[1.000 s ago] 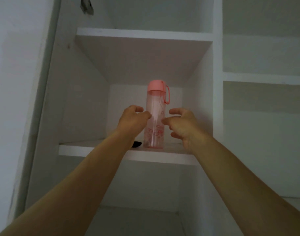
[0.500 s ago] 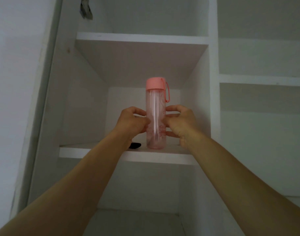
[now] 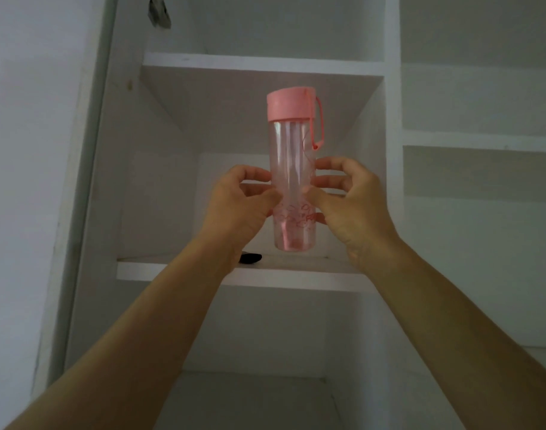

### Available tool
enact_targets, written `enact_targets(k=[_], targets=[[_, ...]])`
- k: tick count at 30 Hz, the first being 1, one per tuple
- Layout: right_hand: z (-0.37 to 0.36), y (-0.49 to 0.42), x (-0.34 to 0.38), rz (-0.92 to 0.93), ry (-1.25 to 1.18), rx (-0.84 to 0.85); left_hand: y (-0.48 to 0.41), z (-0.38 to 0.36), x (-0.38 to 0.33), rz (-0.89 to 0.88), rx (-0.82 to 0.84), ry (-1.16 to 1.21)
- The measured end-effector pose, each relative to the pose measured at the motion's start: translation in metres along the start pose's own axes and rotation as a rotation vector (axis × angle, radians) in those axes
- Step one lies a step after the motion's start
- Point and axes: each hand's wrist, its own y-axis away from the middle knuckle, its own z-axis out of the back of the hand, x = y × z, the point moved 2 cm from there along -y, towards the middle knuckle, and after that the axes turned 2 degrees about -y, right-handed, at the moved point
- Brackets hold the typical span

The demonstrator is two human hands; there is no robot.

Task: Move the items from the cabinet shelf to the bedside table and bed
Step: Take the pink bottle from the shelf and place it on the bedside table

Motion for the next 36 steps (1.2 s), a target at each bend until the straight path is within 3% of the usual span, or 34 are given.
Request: enact_targets(k=[10, 23, 36], targets=[[0.011, 0.023, 0.013, 0.061, -0.122, 0.029, 0.036, 0.003, -0.026, -0.048, -0.053, -0.022], [0.049, 0.067, 0.021, 0.033, -0.447, 0.288, 0.133, -0.022, -0.082, -0.071, -0.293, -0.381], [0.026, 0.148, 0.084, -0.046, -0.804, 0.525, 0.243, 0.01, -0.169, 0.009, -0.572, -0.724]])
